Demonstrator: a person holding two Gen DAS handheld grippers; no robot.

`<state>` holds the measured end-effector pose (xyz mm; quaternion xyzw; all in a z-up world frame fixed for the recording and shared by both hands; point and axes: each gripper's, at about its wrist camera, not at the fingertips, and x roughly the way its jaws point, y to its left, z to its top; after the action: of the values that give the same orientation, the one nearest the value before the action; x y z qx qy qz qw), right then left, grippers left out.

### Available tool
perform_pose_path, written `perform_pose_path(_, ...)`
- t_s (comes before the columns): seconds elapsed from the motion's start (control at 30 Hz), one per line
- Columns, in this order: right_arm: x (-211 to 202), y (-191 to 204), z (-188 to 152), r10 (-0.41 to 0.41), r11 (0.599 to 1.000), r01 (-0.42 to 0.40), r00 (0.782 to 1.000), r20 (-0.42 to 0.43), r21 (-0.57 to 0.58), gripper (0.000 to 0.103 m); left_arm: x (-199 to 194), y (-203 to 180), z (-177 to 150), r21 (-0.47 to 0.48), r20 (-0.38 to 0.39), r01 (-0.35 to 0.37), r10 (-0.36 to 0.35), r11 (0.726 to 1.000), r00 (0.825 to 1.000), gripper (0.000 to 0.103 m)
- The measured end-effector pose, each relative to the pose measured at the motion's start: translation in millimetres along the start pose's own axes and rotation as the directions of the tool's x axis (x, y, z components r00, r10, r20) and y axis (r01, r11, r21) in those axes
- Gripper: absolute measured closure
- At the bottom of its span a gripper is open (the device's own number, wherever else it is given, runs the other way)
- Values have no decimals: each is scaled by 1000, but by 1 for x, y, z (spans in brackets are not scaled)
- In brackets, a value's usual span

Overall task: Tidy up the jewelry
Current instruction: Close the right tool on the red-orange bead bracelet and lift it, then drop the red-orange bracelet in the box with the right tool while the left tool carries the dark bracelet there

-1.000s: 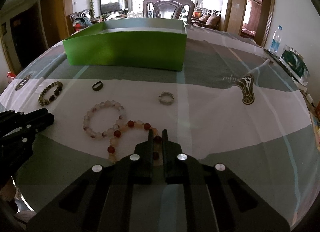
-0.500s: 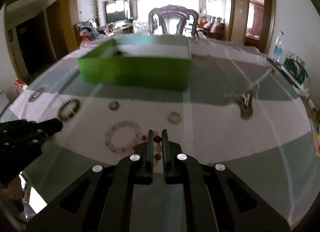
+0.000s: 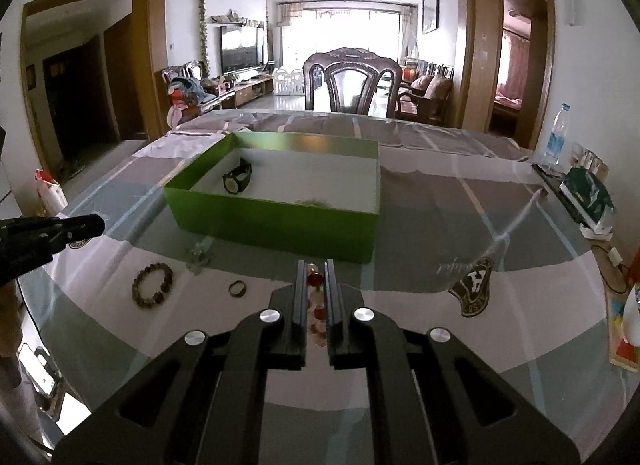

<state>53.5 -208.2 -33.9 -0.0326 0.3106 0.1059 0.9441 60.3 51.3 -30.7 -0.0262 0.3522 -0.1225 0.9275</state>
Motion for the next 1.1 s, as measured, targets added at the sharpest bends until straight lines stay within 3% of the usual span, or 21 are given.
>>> perform_pose_path(0.23, 18, 0, -19, 15, 1000, -13, 998, -66, 22, 95, 45, 18, -9, -44, -112, -42, 36, 998, 993, 102)
perform_pose_path(0.27, 19, 0, -22, 18, 1000, -16, 997, -72, 25, 95, 53, 22, -12, -52, -139, -49, 41, 997, 989, 101)
perform_pose_path(0.33, 23, -1, -26, 23, 999, -21, 996, -84, 30, 95, 67, 26, -18, -59, -177, -60, 49, 996, 983, 88)
perform_pose_path(0.4, 26, -1, -29, 26, 999, -23, 995, -95, 36, 95, 81, 28, -25, -46, -208, -97, 85, 994, 974, 84)
perform_pose_path(0.5, 27, 1, -32, 30, 999, -26, 994, -102, 38, 95, 97, 28, -32, -34, -249, -118, 106, 992, 963, 84)
perform_pose_path(0.57, 28, 2, -32, 30, 999, -26, 994, -103, 36, 95, 98, 26, -33, -16, -244, -132, 124, 991, 962, 95)
perform_pose_path(0.63, 27, 3, -30, 29, 999, -26, 995, -100, 32, 95, 98, 26, -33, -23, -252, -131, 121, 991, 960, 95)
perform_pose_path(0.83, 20, 8, -9, 21, 1000, -21, 998, -58, 0, 95, 69, 18, -10, -17, -178, -100, 96, 995, 979, 95)
perform_pose_path(1.1, 3, 18, 59, 35, 998, -30, 994, 99, -54, 95, 29, -6, 63, 23, -16, -95, 96, 995, 995, 95)
